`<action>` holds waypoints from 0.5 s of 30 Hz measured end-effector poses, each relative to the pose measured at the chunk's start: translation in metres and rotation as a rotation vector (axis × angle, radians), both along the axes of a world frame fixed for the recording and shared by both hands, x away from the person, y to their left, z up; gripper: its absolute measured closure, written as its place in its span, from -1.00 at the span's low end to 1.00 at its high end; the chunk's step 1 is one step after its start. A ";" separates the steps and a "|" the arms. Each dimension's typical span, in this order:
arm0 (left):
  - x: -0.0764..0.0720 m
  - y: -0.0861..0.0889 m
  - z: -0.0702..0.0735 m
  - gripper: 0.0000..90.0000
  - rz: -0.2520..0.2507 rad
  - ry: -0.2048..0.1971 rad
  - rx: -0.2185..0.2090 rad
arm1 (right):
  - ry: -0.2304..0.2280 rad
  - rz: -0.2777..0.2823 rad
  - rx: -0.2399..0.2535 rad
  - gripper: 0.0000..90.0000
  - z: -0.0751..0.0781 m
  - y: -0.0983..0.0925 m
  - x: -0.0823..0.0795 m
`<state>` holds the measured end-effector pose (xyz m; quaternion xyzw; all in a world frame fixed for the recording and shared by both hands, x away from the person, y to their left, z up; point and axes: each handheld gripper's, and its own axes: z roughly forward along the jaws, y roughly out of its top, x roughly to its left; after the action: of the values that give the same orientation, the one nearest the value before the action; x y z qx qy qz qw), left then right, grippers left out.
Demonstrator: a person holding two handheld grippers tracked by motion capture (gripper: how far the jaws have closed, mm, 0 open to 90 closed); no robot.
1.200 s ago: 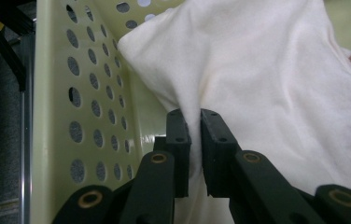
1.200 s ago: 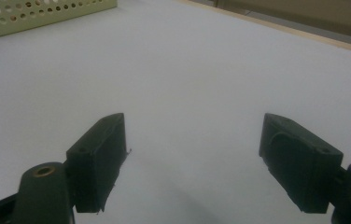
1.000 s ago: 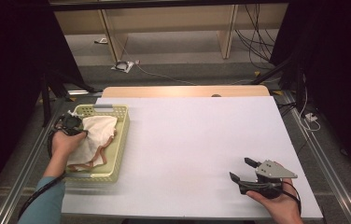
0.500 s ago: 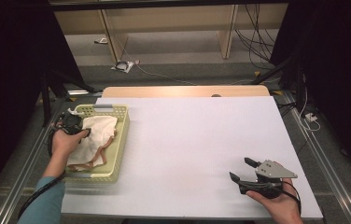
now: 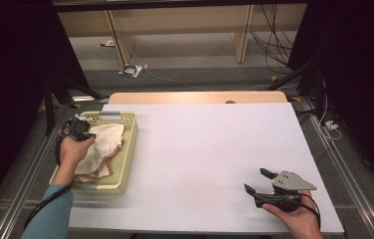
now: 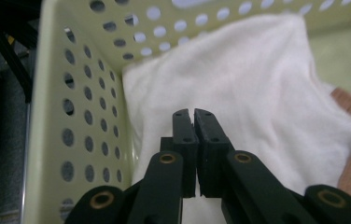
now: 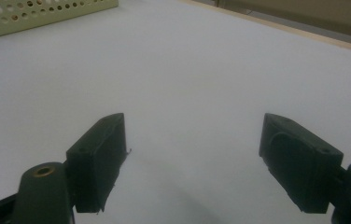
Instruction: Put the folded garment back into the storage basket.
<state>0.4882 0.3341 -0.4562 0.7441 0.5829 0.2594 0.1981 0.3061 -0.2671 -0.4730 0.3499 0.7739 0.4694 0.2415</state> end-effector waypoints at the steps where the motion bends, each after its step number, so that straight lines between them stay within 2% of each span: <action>1: 0.000 0.000 -0.004 0.92 0.000 0.015 -0.006 | 0.001 0.000 0.000 -0.47 0.000 0.000 0.000; 6: -0.001 -0.002 -0.017 0.92 -0.005 0.063 0.015 | 0.000 0.000 0.002 -0.47 0.000 0.000 0.000; 13: -0.001 -0.003 -0.018 0.91 -0.006 0.073 0.035 | 0.000 0.002 0.000 -0.47 0.000 0.000 0.000; 15: -0.002 -0.003 -0.017 0.90 -0.004 0.067 0.026 | -0.001 0.002 0.001 -0.47 0.000 0.000 0.000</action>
<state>0.4863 0.3312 -0.4729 0.7561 0.5841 0.2418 0.1693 0.3057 -0.2668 -0.4726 0.3488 0.7739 0.4702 0.2413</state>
